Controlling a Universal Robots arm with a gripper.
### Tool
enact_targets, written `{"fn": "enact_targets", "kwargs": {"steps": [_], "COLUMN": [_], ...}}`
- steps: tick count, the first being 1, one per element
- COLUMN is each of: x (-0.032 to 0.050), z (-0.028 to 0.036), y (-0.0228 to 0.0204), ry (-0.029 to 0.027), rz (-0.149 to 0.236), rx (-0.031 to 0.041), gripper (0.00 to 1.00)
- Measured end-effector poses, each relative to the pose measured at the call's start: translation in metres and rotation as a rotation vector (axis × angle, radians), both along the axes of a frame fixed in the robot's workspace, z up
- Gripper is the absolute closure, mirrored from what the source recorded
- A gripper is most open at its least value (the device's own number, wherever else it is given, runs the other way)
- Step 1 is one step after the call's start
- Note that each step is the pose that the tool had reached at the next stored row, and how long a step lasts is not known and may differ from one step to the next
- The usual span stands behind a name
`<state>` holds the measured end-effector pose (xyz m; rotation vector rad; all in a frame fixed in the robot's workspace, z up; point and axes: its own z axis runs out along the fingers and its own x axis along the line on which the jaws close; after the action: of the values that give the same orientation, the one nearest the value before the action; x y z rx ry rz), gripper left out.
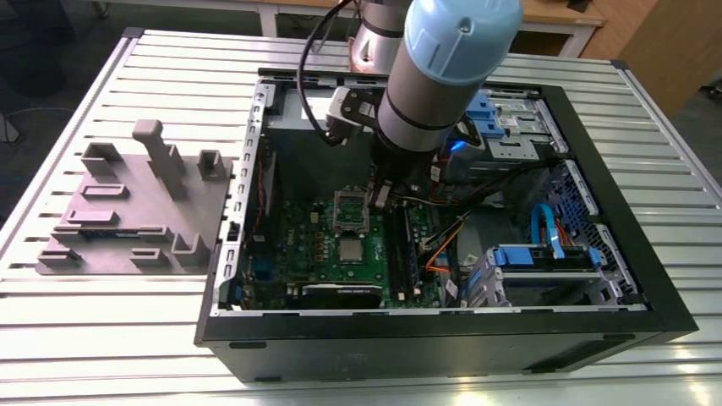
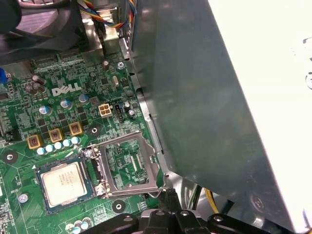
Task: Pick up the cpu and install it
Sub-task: 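Close the cpu cover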
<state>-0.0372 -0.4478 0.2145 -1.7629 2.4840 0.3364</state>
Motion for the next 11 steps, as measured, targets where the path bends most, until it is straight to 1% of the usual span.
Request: {"fn": "enact_targets", "kwargs": {"steps": [7,11], "x": [-0.0006,-0.001], "z": [0.0053,0.0074], "y": [0.0001,0.0], "ry": [-0.0001,0.0], "rz": [0.0,0.0], "rx": [-0.0036,-0.0096], "gripper": [0.89,0.89]}}
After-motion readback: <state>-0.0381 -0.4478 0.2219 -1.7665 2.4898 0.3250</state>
